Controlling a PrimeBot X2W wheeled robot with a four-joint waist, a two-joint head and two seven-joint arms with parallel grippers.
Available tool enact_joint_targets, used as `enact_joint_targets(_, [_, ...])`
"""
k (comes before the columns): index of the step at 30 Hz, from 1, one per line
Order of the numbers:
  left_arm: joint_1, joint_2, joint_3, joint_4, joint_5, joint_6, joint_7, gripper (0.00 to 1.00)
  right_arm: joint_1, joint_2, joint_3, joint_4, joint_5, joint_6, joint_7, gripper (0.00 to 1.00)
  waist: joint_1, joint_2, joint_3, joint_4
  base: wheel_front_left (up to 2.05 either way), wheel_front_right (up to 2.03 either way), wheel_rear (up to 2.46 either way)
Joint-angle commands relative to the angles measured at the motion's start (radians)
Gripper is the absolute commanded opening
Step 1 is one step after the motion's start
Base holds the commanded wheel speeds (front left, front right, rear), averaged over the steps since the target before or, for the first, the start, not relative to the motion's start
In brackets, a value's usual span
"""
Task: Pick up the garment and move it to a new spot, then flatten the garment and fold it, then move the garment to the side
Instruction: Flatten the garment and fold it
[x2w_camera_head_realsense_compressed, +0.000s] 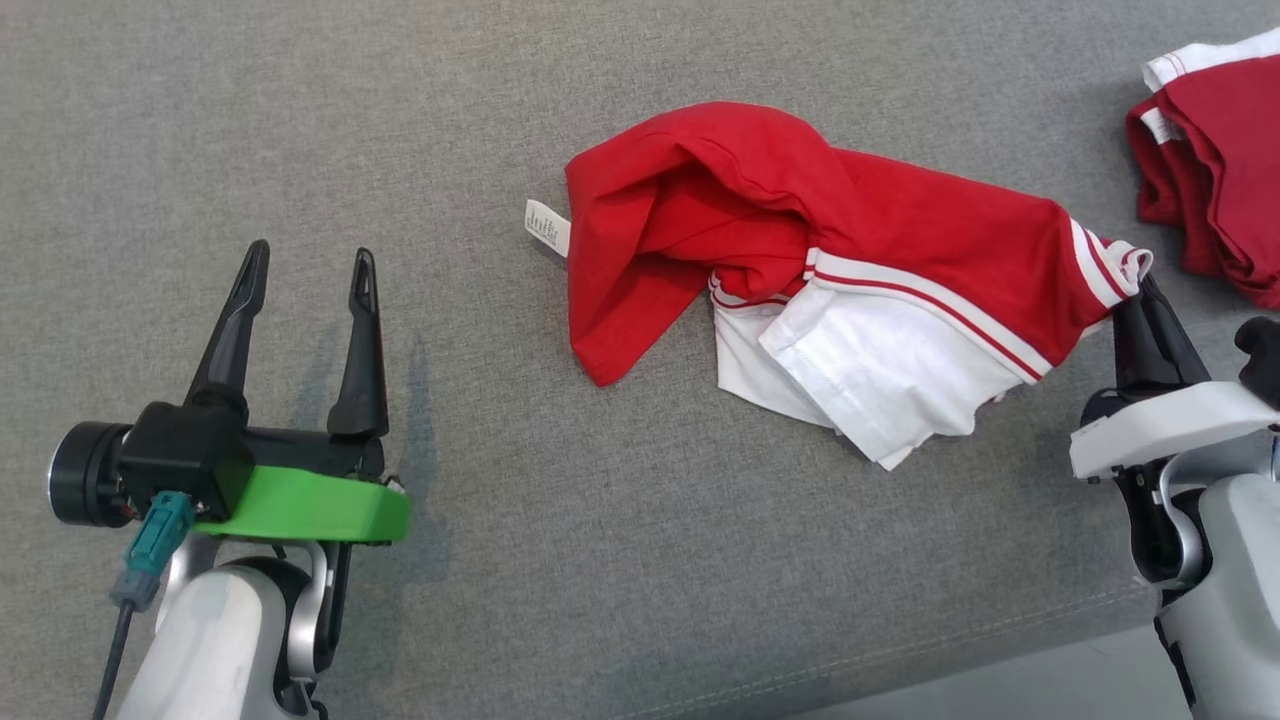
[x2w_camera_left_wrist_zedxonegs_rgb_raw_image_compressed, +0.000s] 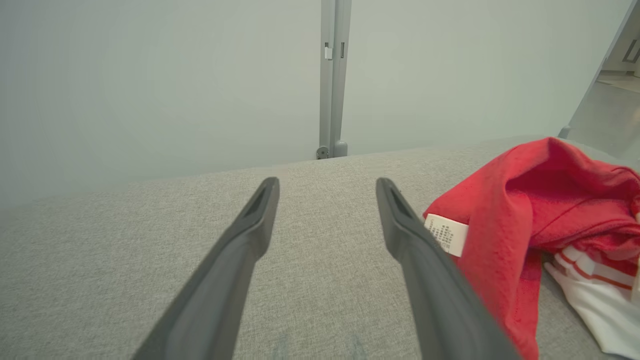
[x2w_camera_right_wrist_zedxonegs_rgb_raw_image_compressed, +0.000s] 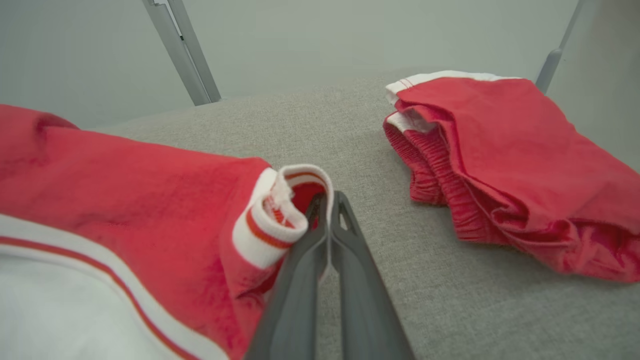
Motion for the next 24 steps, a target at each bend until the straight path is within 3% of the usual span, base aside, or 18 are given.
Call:
enact_joint_targets(1, [-0.015, 0.007, 0.0, -0.003, 0.012, -0.002, -0.001, 1.0, -0.023, -0.01, 0.011, 0.029, 0.008, 0.0, -0.015, 0.0, 0.0, -0.0001, 0.012, -0.001, 0.0, 0.0, 0.0])
enact_joint_targets(4, [-0.019, 0.007, -0.003, 0.0, 0.01, 0.0, -0.002, 1.0, -0.055, -0.021, 0.034, 0.081, 0.024, 0.0, -0.032, 0.0, 0.0, -0.0001, 0.017, 0.002, 0.0, 0.0, 0.0])
enact_joint_targets(5, [-0.019, 0.006, -0.003, 0.001, 0.009, 0.001, -0.004, 1.0, -0.061, -0.024, 0.04, 0.092, 0.028, 0.0, -0.036, 0.43, 0.0, -0.0001, 0.017, 0.003, 0.0, 0.0, 0.0])
enact_joint_targets(6, [-0.018, 0.006, -0.004, 0.003, 0.009, 0.002, -0.005, 1.0, -0.064, -0.028, 0.043, 0.104, 0.029, 0.0, -0.041, 0.96, 0.0, -0.0001, 0.016, 0.003, 0.0, 0.0, 0.0])
enact_joint_targets(7, [-0.017, 0.005, -0.005, 0.004, 0.007, 0.003, -0.007, 1.0, -0.064, -0.033, 0.044, 0.114, 0.029, 0.0, -0.041, 1.0, 0.0, -0.0001, 0.014, 0.004, 0.0, 0.0, 0.0])
enact_joint_targets(13, [0.006, -0.002, 0.0, 0.019, -0.006, 0.013, -0.02, 1.0, -0.026, -0.043, 0.025, 0.109, -0.001, 0.0, -0.047, 1.0, 0.0, -0.0001, -0.019, 0.001, 0.0, 0.0, 0.0])
enact_joint_targets(24, [0.071, -0.006, 0.02, 0.035, -0.034, 0.042, -0.045, 1.0, 0.066, 0.006, -0.018, -0.112, -0.104, 0.0, -0.043, 1.0, 0.0, -0.0001, -0.099, -0.002, 0.0, 0.0, 0.0])
